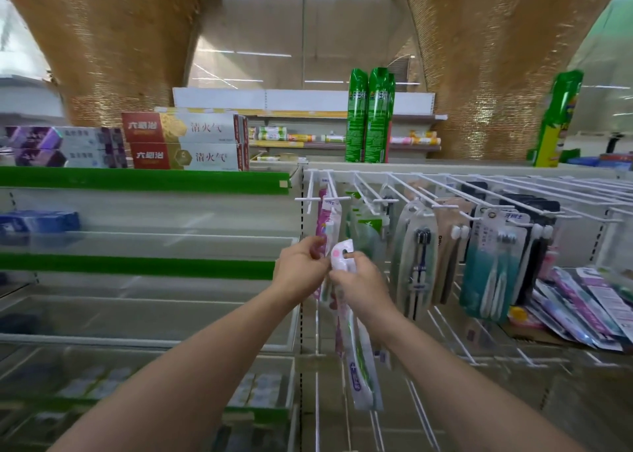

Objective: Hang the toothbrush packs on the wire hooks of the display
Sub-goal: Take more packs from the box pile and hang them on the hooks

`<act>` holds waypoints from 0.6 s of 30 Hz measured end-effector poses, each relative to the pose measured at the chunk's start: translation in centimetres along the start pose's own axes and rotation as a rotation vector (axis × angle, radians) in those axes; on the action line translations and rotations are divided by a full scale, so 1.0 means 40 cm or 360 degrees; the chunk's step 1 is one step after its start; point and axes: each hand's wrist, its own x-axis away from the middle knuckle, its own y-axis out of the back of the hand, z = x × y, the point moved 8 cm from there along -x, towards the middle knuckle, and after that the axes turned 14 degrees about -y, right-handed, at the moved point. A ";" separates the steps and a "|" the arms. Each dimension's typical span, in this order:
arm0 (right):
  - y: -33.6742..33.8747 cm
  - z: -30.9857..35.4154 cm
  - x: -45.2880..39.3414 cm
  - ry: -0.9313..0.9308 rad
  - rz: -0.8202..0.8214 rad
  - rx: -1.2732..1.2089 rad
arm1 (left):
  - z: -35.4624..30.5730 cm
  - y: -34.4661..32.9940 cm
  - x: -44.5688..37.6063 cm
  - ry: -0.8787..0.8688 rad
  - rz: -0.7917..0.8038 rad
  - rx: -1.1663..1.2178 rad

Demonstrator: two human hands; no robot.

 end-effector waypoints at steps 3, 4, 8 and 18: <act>-0.068 0.020 -0.024 0.0095 0.0155 -0.0050 | 0.033 0.067 -0.011 0.0026 -0.0096 -0.0096; -0.087 0.029 -0.029 0.0138 0.0184 -0.0062 | 0.051 0.095 -0.017 0.0043 -0.0160 -0.0113; -0.138 0.068 -0.048 0.0269 0.0164 -0.0137 | 0.102 0.198 -0.025 0.0129 -0.0336 -0.0212; -0.115 0.086 -0.116 0.0238 -0.0045 -0.0471 | 0.142 0.226 -0.051 0.0050 -0.0375 -0.0326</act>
